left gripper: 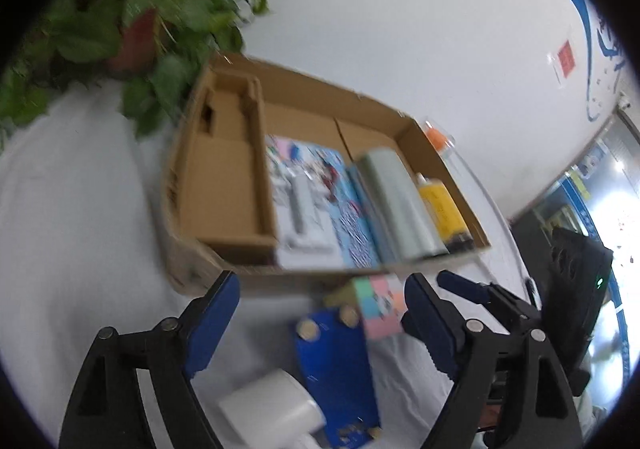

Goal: Organize rigid objects
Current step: 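Lower the phone stand onto the game box in the box and release, then grasp the pastel Rubik's cube with the right gripper and lift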

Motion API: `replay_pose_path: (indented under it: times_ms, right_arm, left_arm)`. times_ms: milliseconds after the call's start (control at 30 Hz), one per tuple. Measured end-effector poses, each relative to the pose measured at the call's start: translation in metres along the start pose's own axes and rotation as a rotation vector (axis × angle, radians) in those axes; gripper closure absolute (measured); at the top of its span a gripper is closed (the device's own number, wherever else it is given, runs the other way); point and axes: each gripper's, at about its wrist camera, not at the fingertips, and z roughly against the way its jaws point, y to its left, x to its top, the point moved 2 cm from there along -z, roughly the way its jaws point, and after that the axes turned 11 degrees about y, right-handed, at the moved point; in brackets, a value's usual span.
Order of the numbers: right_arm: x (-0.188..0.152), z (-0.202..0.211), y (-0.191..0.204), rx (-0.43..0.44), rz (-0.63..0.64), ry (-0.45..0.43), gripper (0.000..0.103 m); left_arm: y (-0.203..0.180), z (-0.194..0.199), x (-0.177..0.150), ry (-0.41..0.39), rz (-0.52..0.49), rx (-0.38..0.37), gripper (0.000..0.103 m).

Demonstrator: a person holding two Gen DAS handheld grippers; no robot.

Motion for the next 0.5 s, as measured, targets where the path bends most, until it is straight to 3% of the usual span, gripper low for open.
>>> replay_pose_path:
  times_ms: [100, 200, 300, 500]
  right_arm:
    - [-0.025, -0.01, -0.02, 0.069, -0.054, 0.053, 0.016]
    - [-0.028, -0.016, -0.025, 0.116, -0.041, 0.046, 0.025]
    - [-0.023, -0.023, -0.026, 0.144, -0.021, 0.048, 0.037]
    - [-0.028, -0.032, -0.033, 0.173, -0.028, 0.068, 0.04]
  left_arm:
    - [-0.016, -0.031, -0.009, 0.093, 0.0, -0.084, 0.024]
    - [-0.035, -0.054, -0.01, 0.151, -0.03, -0.126, 0.031]
    - [-0.041, -0.067, -0.005, 0.174, -0.043, -0.112, 0.032]
    - [-0.05, -0.083, 0.005, 0.236, -0.098, -0.095, 0.04]
